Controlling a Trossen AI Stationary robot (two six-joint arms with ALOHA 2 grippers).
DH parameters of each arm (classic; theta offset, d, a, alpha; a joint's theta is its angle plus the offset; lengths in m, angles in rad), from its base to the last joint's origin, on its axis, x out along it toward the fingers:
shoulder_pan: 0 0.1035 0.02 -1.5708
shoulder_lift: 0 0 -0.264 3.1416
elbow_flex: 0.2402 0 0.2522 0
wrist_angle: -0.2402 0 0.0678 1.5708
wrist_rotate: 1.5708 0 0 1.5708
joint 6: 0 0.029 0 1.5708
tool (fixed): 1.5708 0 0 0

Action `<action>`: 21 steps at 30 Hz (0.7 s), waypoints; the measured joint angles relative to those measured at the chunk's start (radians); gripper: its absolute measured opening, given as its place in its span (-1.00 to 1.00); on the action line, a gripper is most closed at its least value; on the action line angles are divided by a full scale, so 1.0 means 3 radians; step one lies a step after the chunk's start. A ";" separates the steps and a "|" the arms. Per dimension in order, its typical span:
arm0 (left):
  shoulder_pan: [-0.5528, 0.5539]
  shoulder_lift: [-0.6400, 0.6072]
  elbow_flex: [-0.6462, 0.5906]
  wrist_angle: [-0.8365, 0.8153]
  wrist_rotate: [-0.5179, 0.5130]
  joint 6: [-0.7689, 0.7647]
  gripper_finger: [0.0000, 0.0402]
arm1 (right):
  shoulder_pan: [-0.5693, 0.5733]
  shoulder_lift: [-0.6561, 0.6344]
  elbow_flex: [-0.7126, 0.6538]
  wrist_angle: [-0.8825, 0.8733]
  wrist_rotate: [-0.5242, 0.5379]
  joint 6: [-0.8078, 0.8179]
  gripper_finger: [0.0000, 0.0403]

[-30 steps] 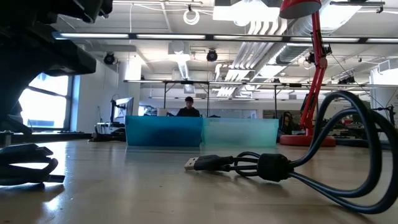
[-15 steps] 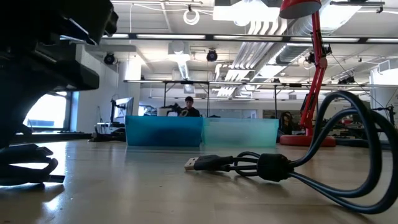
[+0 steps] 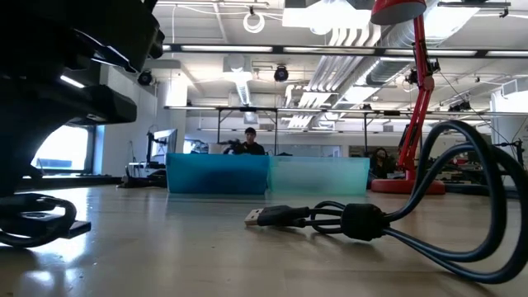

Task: Pick & Place USB Port
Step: Put the black USB cable into the green bin

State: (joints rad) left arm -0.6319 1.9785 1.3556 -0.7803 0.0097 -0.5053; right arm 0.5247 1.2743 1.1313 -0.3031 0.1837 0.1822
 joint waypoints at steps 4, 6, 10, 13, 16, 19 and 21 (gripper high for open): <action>-0.0002 -0.0001 0.0000 0.0031 -0.0006 -0.0006 -0.95 | 0.0000 0.0000 0.0000 0.0004 0.0000 0.0000 -0.04; -0.0004 -0.0015 0.0002 0.0072 -0.0033 -0.0018 -0.95 | 0.0000 0.0000 0.0000 0.0003 0.0002 0.0003 -0.04; -0.0004 -0.0039 0.0194 -0.0014 -0.0204 -0.0019 -0.95 | -0.0002 0.0000 0.0000 -0.0031 0.0001 0.0116 -0.04; 0.0004 -0.0088 0.0525 -0.0273 -0.0474 0.0079 -0.95 | -0.0052 0.0000 0.0000 -0.0023 -0.0002 0.0206 -0.04; 0.0019 -0.0119 0.0949 -0.0691 -0.0897 0.0195 -0.95 | -0.0103 0.0000 0.0000 0.0015 0.0005 0.0131 -0.04; 0.0038 -0.0171 0.1462 -0.0930 -0.1414 0.0328 -0.95 | -0.0166 0.0000 0.0000 0.0034 0.0002 -0.0034 -0.04; 0.0036 -0.0209 0.1775 -0.1149 -0.1842 0.0381 -0.95 | -0.0182 0.0000 0.0000 0.0062 0.0001 -0.0147 -0.04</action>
State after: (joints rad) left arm -0.6212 1.9159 1.8882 -1.1250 -0.5430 -0.3909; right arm 0.4702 1.2743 1.1313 -0.2846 0.1841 0.1379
